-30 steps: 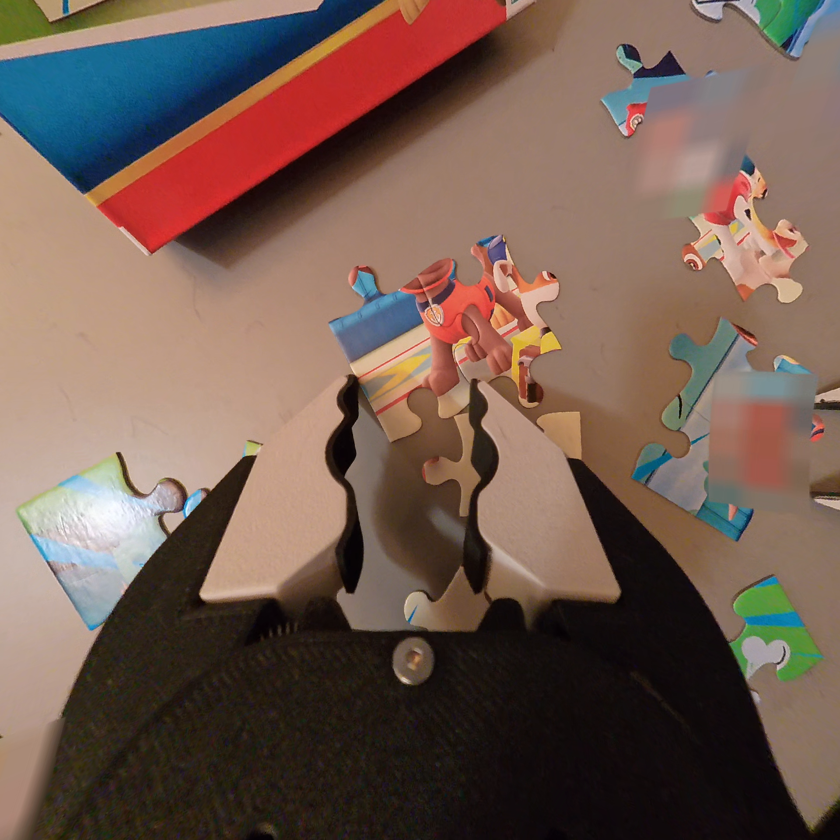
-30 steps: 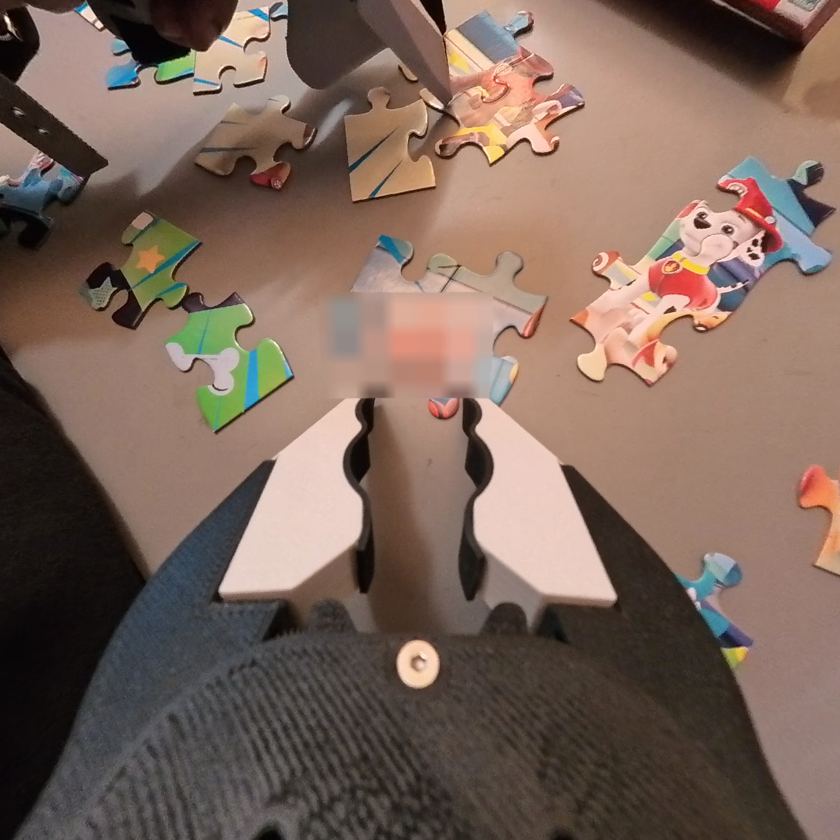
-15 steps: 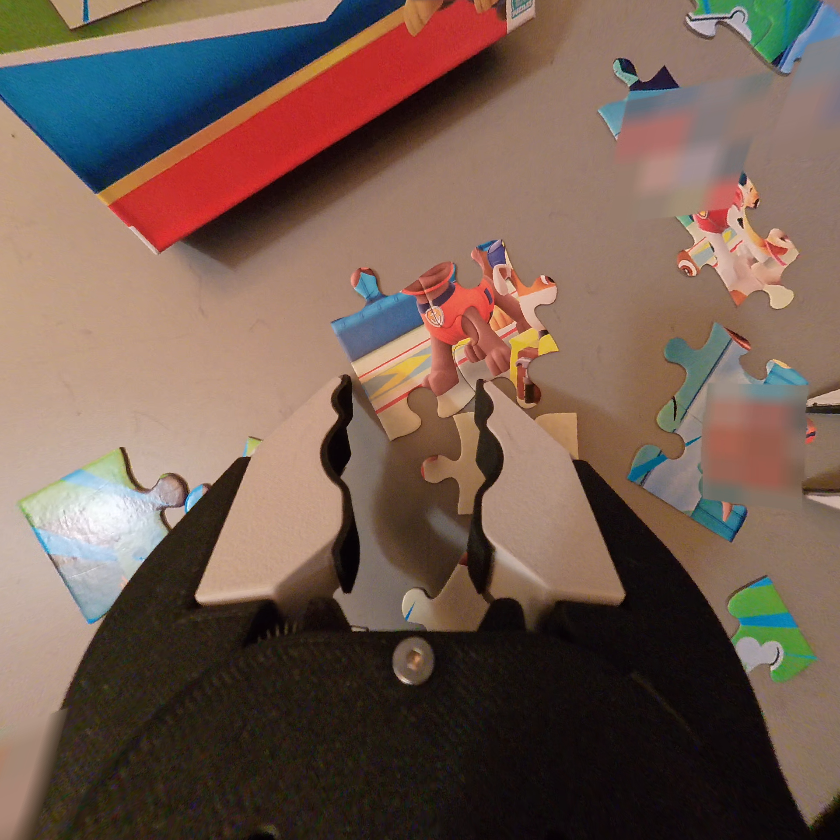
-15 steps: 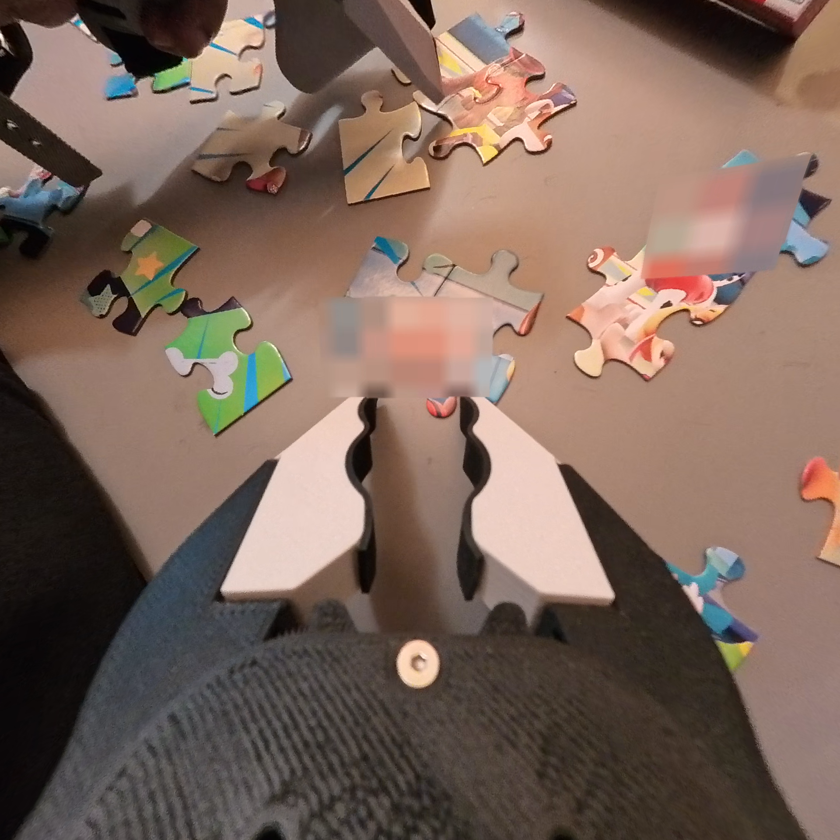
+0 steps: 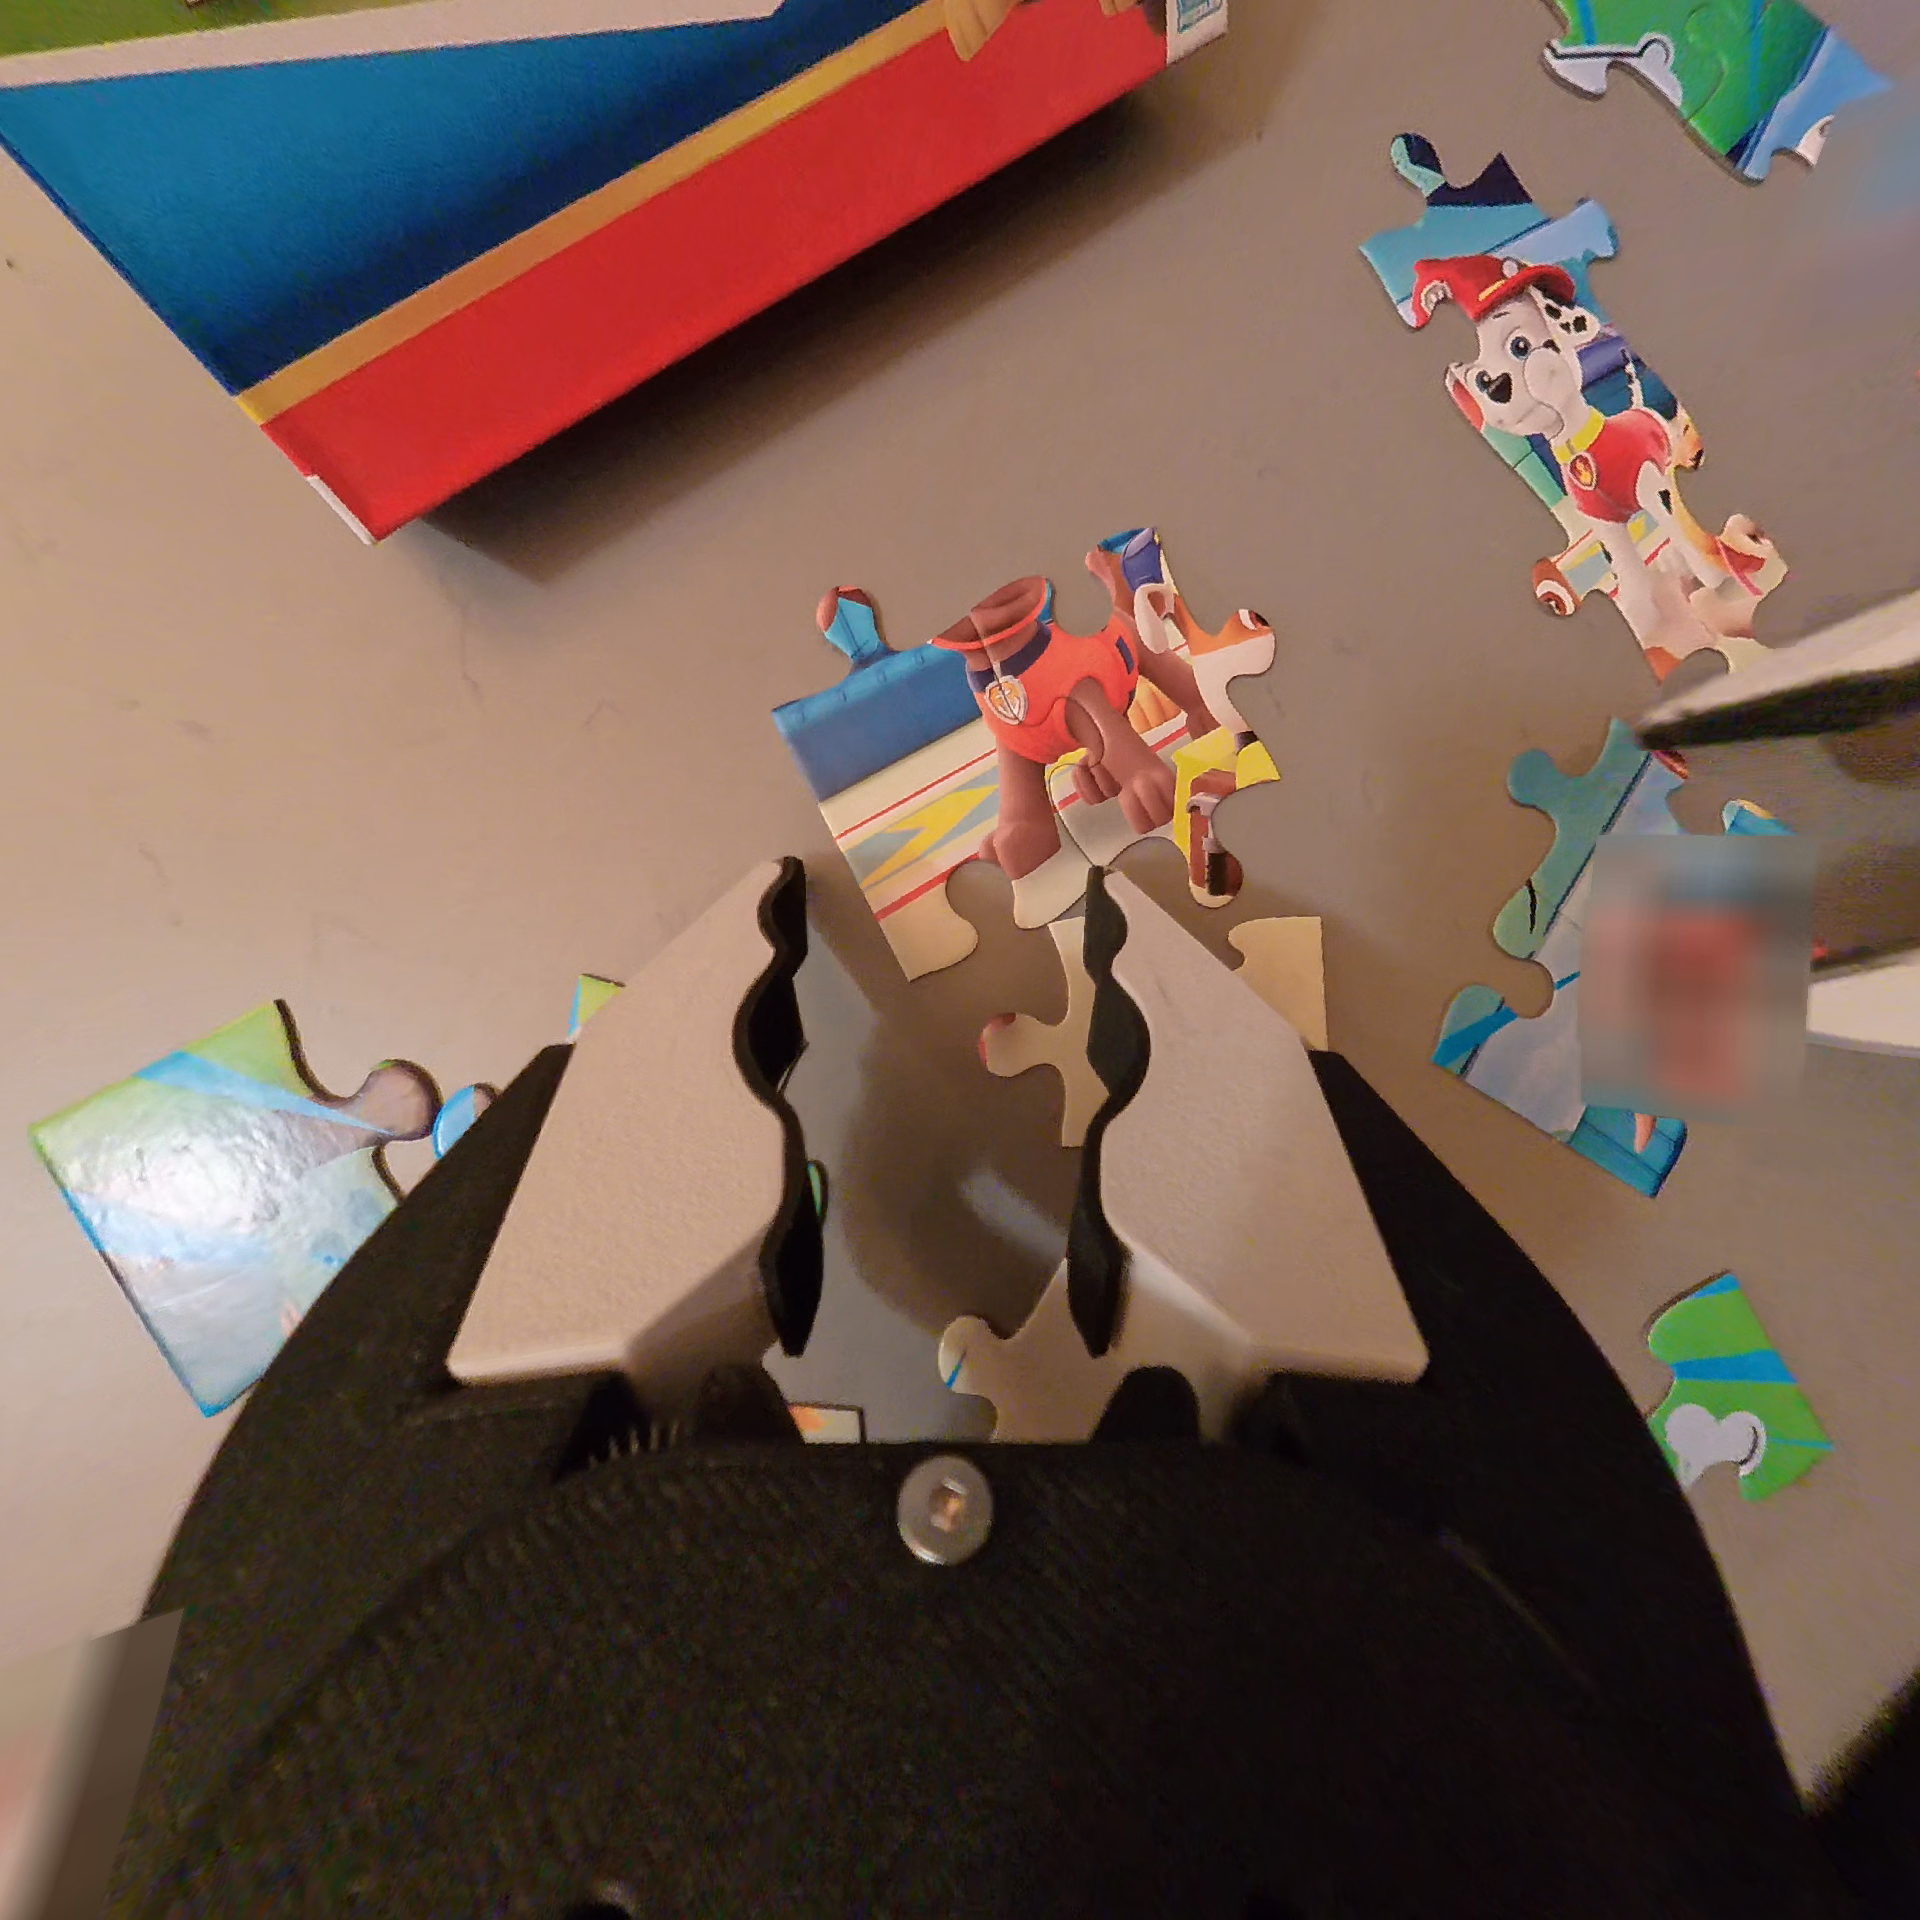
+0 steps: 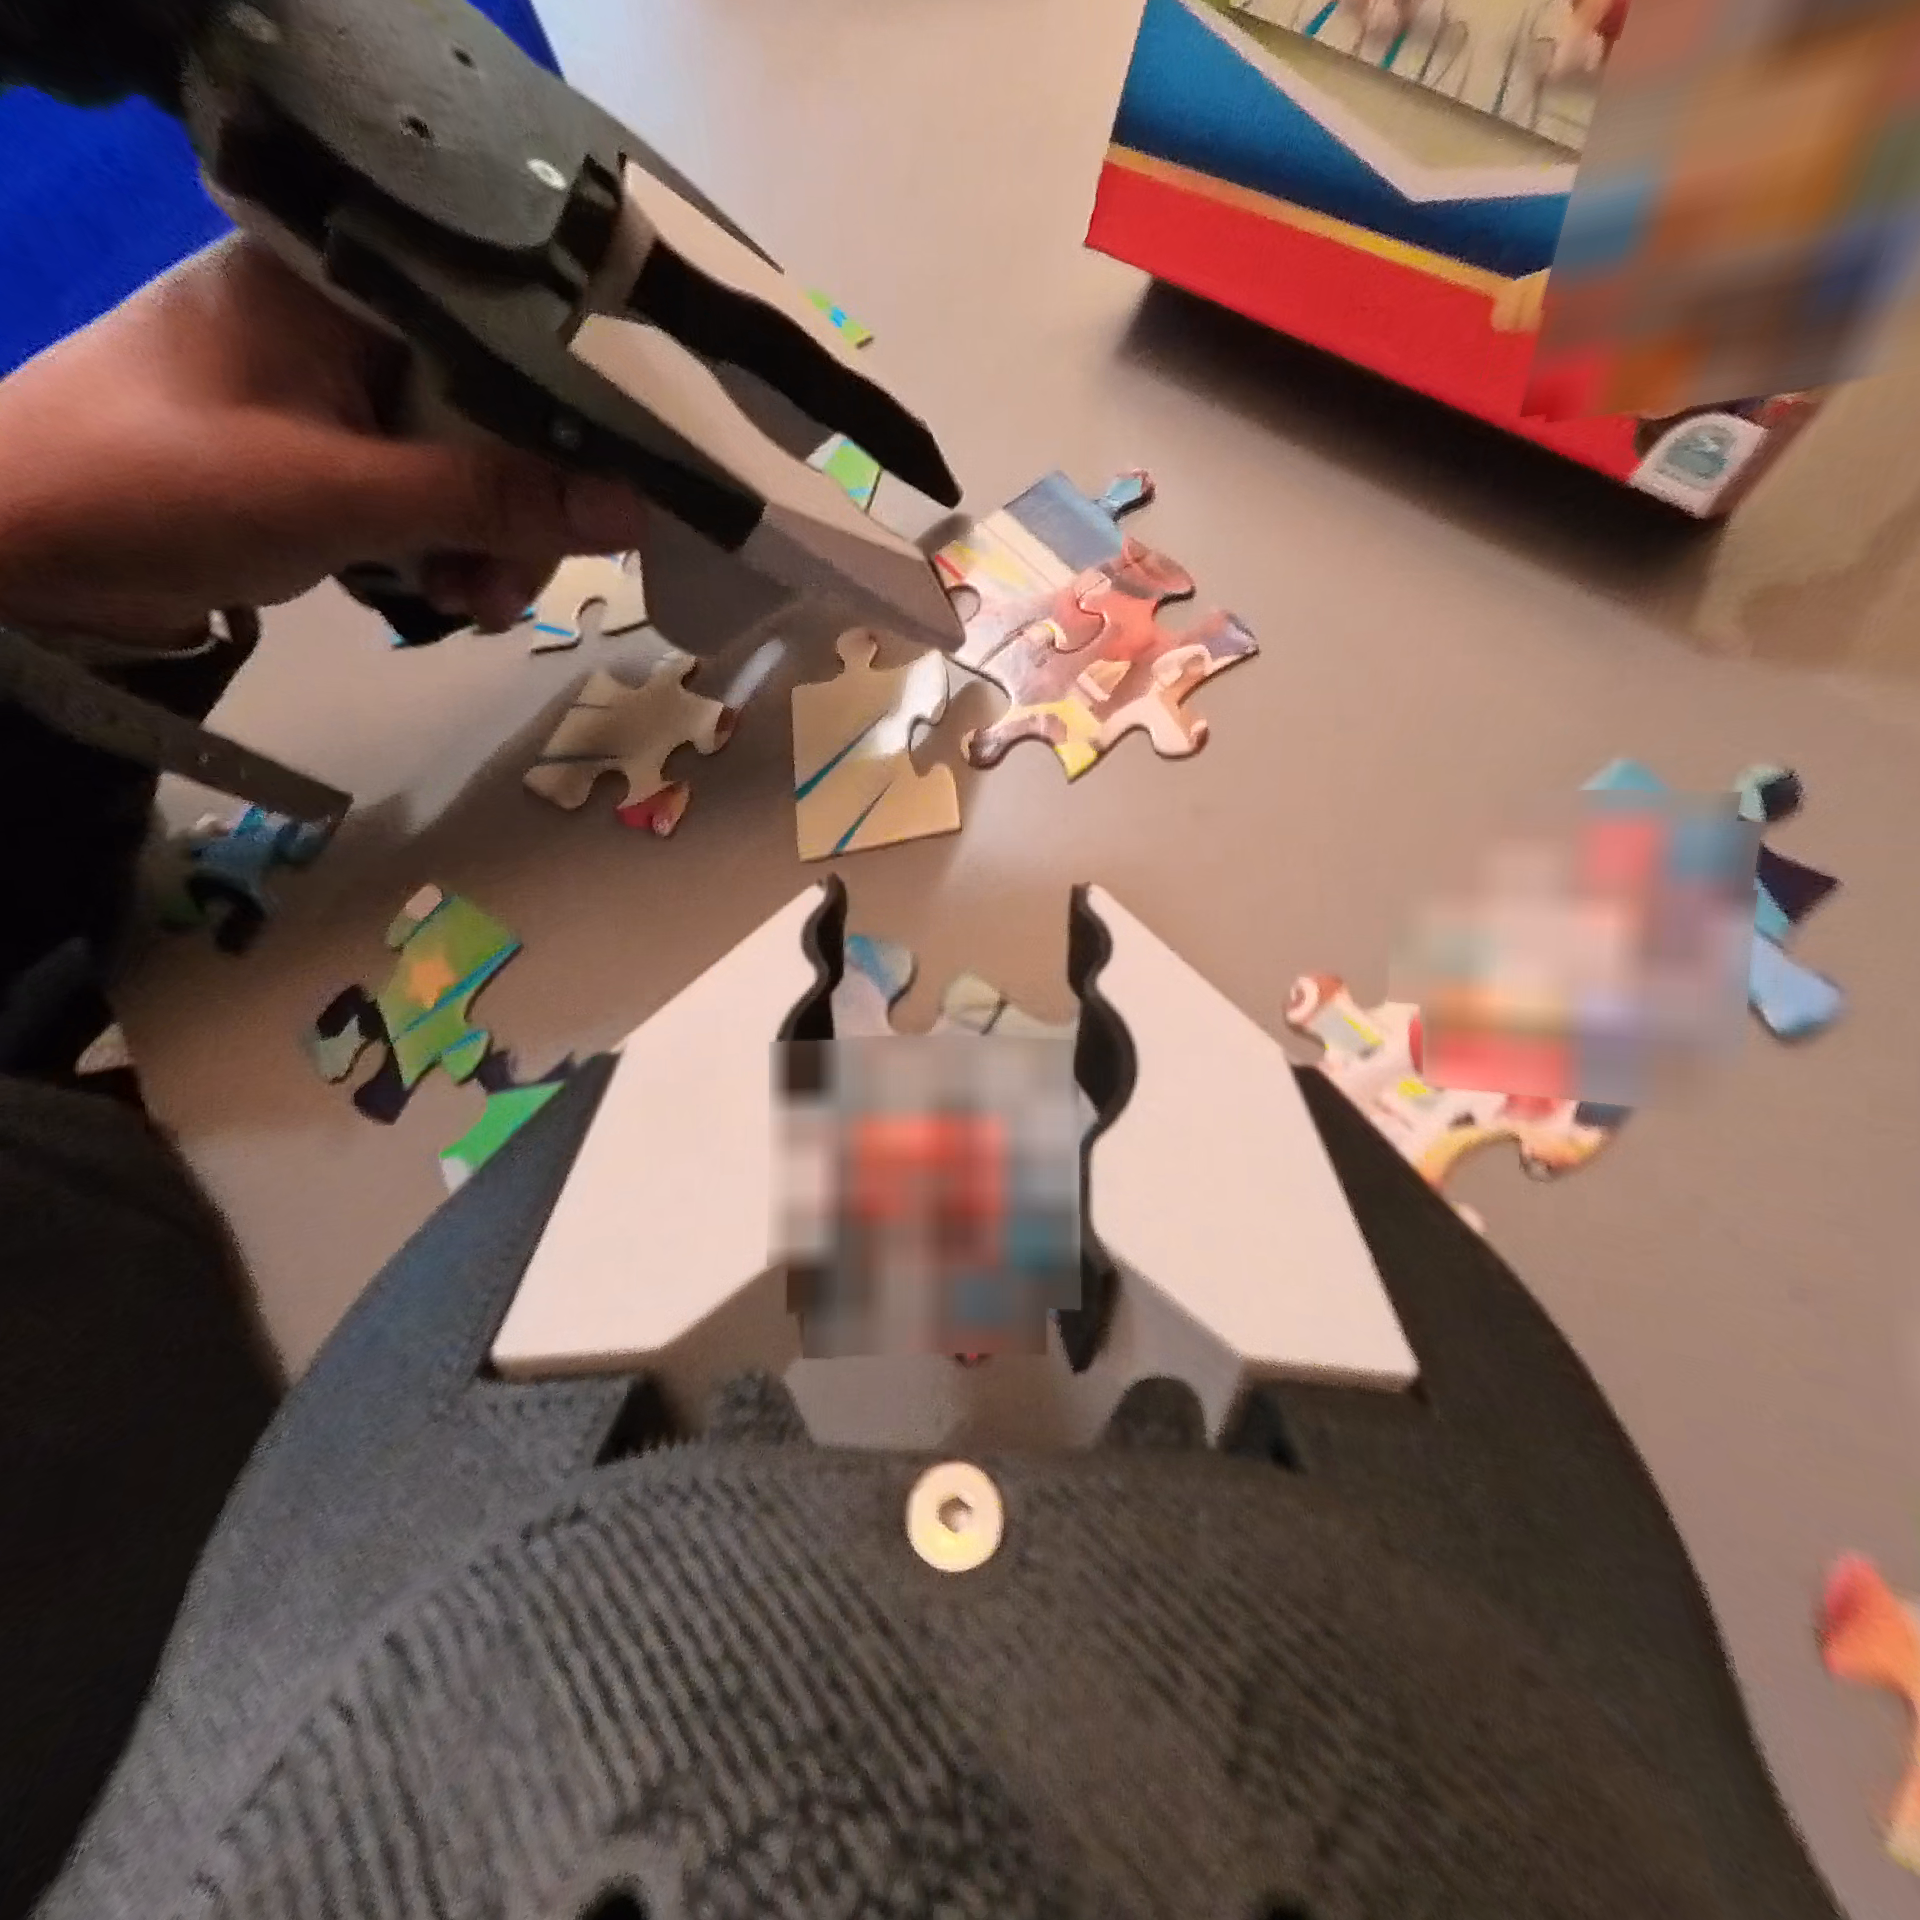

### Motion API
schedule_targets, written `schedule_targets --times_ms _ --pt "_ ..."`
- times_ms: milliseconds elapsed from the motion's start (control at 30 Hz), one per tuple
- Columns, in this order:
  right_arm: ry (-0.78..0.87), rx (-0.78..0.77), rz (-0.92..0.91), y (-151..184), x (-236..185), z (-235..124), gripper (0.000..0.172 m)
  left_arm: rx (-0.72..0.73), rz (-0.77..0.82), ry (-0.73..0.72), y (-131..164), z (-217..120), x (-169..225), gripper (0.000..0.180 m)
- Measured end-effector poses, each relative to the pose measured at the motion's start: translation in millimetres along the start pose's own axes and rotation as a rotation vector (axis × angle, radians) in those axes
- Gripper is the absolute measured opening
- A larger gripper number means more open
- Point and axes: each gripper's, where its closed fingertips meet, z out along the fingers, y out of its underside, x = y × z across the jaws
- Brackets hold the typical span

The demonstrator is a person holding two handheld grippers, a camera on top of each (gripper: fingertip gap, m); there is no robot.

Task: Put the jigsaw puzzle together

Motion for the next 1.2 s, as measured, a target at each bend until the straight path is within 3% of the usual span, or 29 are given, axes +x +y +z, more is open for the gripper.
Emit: schedule_targets --times_ms 200,400,633,1067,1200 --pt "0.108 -0.15 -0.054 0.5 32.0 39.2 0.05 -0.01 0.006 0.018 2.3 0.6 1.1 0.051" --pt "0.07 -0.144 -0.029 -10.8 33.5 58.2 0.055 0.001 -0.019 0.087 0.3 0.8 10.4 0.05" --pt "0.039 -0.114 0.022 -14.0 32.9 58.2 0.059 0.017 -0.067 0.143 -2.1 -0.3 11.9 0.051" --pt "-0.04 -0.009 0.16 -22.5 32.6 38.7 0.058 0.081 -0.233 0.434 -17.6 -12.4 42.5 0.05" --pt "-0.041 -0.02 0.17 -14.5 31.3 32.3 0.058 0.068 -0.223 0.452 -13.8 -15.6 49.4 0.05"
